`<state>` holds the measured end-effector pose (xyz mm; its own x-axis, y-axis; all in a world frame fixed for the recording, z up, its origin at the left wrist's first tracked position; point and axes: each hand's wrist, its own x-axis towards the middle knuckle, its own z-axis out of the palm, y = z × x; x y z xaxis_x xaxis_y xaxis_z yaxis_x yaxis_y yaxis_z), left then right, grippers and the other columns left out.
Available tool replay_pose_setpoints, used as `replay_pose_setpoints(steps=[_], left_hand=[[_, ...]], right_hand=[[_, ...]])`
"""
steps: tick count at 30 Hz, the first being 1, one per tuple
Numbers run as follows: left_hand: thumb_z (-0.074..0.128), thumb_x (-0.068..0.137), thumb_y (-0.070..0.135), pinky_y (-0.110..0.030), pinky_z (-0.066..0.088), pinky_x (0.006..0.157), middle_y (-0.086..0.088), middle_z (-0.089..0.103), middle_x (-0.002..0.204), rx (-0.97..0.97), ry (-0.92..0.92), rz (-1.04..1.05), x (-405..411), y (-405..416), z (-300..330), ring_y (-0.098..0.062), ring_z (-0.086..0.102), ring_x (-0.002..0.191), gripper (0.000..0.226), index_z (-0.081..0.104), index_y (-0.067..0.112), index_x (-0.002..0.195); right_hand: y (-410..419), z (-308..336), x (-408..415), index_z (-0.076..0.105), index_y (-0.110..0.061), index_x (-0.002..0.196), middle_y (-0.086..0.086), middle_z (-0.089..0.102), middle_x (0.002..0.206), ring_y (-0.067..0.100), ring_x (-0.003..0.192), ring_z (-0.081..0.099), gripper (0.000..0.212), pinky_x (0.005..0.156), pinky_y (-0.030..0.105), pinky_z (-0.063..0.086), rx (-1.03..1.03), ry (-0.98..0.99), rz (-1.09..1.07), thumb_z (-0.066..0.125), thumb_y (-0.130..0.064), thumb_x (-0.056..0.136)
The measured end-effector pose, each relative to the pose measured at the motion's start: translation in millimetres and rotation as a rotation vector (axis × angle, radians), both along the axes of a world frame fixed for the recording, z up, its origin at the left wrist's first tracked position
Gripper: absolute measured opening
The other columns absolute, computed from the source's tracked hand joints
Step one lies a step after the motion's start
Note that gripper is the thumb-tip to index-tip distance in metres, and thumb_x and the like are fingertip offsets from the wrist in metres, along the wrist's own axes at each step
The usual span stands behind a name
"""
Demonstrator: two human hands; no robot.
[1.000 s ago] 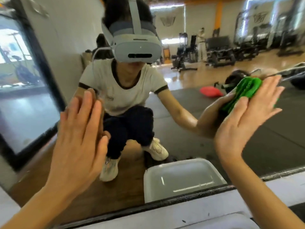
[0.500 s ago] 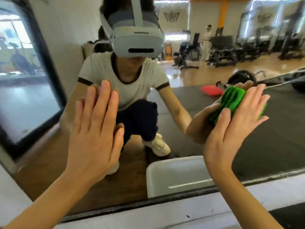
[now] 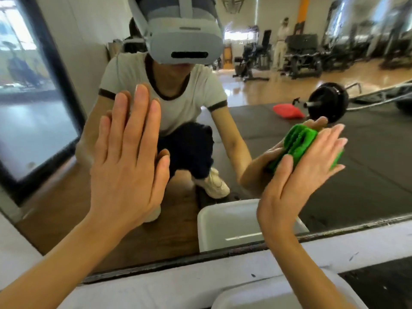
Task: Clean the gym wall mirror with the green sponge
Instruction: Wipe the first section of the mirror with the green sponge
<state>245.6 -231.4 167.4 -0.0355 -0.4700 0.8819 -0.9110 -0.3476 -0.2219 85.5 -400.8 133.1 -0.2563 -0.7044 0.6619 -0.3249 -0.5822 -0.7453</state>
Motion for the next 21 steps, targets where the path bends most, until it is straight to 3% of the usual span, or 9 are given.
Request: replay_pose_setpoints(steps=[3, 5, 7, 10, 13, 15, 17, 19, 21], left_hand=[[0.042, 0.102, 0.024, -0.039, -0.005, 0.126, -0.02, 0.006, 0.162, 0.001, -0.005, 0.001, -0.4, -0.2, 0.1, -0.014, -0.016, 0.153, 0.069, 0.01, 0.002, 0.159], [0.042, 0.103, 0.025, -0.039, -0.004, 0.126, -0.02, 0.007, 0.161, 0.0, -0.012, -0.004, -0.7, 0.7, 0.9, -0.013, -0.016, 0.153, 0.067, 0.012, 0.001, 0.158], [0.041, 0.103, 0.025, -0.039, -0.004, 0.126, -0.02, 0.007, 0.161, -0.001, -0.011, -0.011, -0.3, 1.2, 1.1, -0.012, -0.016, 0.153, 0.066, 0.013, 0.002, 0.158], [0.042, 0.103, 0.024, -0.038, -0.004, 0.126, -0.019, 0.007, 0.161, -0.008, -0.006, -0.006, 1.3, 0.7, 0.3, -0.015, -0.013, 0.153, 0.067, 0.012, 0.002, 0.158], [0.043, 0.102, 0.02, -0.04, -0.003, 0.126, -0.022, 0.01, 0.162, -0.022, -0.016, -0.008, 1.5, -0.4, -0.6, -0.02, -0.006, 0.152, 0.067, 0.012, 0.0, 0.158], [0.042, 0.101, 0.017, -0.042, -0.001, 0.126, -0.023, 0.012, 0.162, -0.018, -0.013, -0.025, 0.5, -0.1, -1.4, -0.026, -0.001, 0.153, 0.067, 0.012, -0.001, 0.158], [0.041, 0.1, 0.016, -0.043, 0.0, 0.127, -0.023, 0.013, 0.163, -0.015, -0.008, -0.04, -0.3, 0.4, -1.8, -0.026, -0.001, 0.153, 0.066, 0.013, -0.001, 0.158], [0.041, 0.1, 0.017, -0.042, 0.0, 0.127, -0.022, 0.014, 0.163, -0.019, -0.005, -0.054, -0.8, 0.3, -0.7, -0.022, -0.002, 0.153, 0.065, 0.015, -0.001, 0.158], [0.039, 0.101, 0.019, -0.042, 0.0, 0.127, -0.024, 0.017, 0.163, -0.029, 0.01, -0.1, -1.4, 0.9, 1.1, -0.023, 0.0, 0.152, 0.063, 0.018, -0.002, 0.157]], right_hand=[[61.0, -53.0, 49.2, 0.009, -0.007, 0.159, 0.006, -0.004, 0.169, 0.021, 0.155, -0.008, 0.056, 0.123, 0.049, -0.011, -0.401, 0.267, 0.092, 0.019, -0.03, 0.109], [68.1, -75.3, 52.7, 0.003, -0.014, 0.161, -0.001, -0.009, 0.169, 0.018, 0.156, -0.004, 0.059, 0.125, 0.045, -0.007, -0.686, 0.523, 0.152, 0.028, -0.025, 0.109], [45.5, -79.3, 35.5, 0.001, -0.017, 0.162, -0.003, -0.008, 0.169, 0.016, 0.156, -0.003, 0.066, 0.125, 0.044, -0.007, -0.82, 0.607, 0.153, 0.036, -0.021, 0.105], [7.6, -76.8, -2.0, 0.006, -0.018, 0.162, 0.003, -0.003, 0.169, 0.016, 0.155, -0.007, 0.065, 0.124, 0.043, -0.013, -0.536, 0.438, 0.094, 0.036, -0.022, 0.104], [-15.7, -43.5, -22.0, 0.017, 0.008, 0.155, 0.024, 0.008, 0.165, 0.034, 0.154, -0.001, 0.053, 0.121, 0.061, -0.007, 0.072, 0.058, 0.064, 0.031, -0.009, 0.106], [9.8, -24.5, 0.7, 0.01, 0.008, 0.155, 0.021, 0.002, 0.166, 0.027, 0.153, -0.007, 0.061, 0.121, 0.06, -0.006, 0.288, -0.04, 0.081, 0.017, -0.029, 0.107], [61.5, -32.8, 34.7, 0.009, 0.001, 0.158, 0.017, 0.001, 0.167, 0.018, 0.152, -0.012, 0.072, 0.123, 0.051, -0.008, -0.06, 0.106, 0.131, 0.018, -0.044, 0.103], [92.9, -66.3, 59.4, 0.005, -0.011, 0.161, 0.006, -0.004, 0.169, 0.018, 0.155, -0.01, 0.063, 0.125, 0.046, -0.007, -0.508, 0.452, 0.216, 0.029, -0.028, 0.105], [79.6, -82.4, 59.7, 0.002, -0.015, 0.162, -0.001, -0.008, 0.169, 0.017, 0.156, -0.003, 0.065, 0.126, 0.046, 0.001, -0.763, 0.663, 0.248, 0.035, -0.022, 0.106]])
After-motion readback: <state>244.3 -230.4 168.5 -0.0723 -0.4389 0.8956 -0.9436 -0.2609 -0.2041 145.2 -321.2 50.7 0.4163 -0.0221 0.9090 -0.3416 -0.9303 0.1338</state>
